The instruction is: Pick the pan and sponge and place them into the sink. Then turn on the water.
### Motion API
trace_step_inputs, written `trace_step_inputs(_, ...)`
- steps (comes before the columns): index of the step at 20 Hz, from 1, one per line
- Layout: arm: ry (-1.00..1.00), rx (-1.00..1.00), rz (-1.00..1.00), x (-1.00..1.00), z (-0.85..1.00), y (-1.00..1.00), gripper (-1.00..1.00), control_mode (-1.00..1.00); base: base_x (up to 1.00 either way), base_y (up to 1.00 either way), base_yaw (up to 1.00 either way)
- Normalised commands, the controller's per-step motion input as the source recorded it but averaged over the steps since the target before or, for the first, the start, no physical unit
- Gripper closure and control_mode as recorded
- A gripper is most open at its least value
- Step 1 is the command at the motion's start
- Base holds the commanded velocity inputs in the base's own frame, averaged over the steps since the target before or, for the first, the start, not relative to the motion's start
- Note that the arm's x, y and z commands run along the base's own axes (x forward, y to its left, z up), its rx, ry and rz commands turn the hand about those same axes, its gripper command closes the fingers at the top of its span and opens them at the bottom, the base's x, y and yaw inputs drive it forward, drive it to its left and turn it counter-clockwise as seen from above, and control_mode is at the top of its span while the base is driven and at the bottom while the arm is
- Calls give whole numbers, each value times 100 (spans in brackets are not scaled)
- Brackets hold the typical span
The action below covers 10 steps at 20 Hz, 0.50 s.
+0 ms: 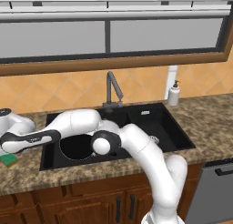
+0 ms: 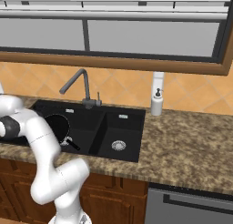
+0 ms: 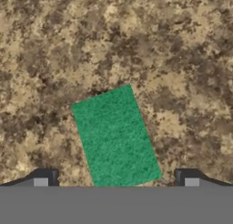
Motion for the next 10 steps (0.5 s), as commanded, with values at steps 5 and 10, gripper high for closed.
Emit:
trace_step_inputs(5,0,0,0,0,-22,2,-100,-100,0,0,0)
trace_step_inputs(10,0,-5,0,0,-38,0,-100,-100,0,0,0)
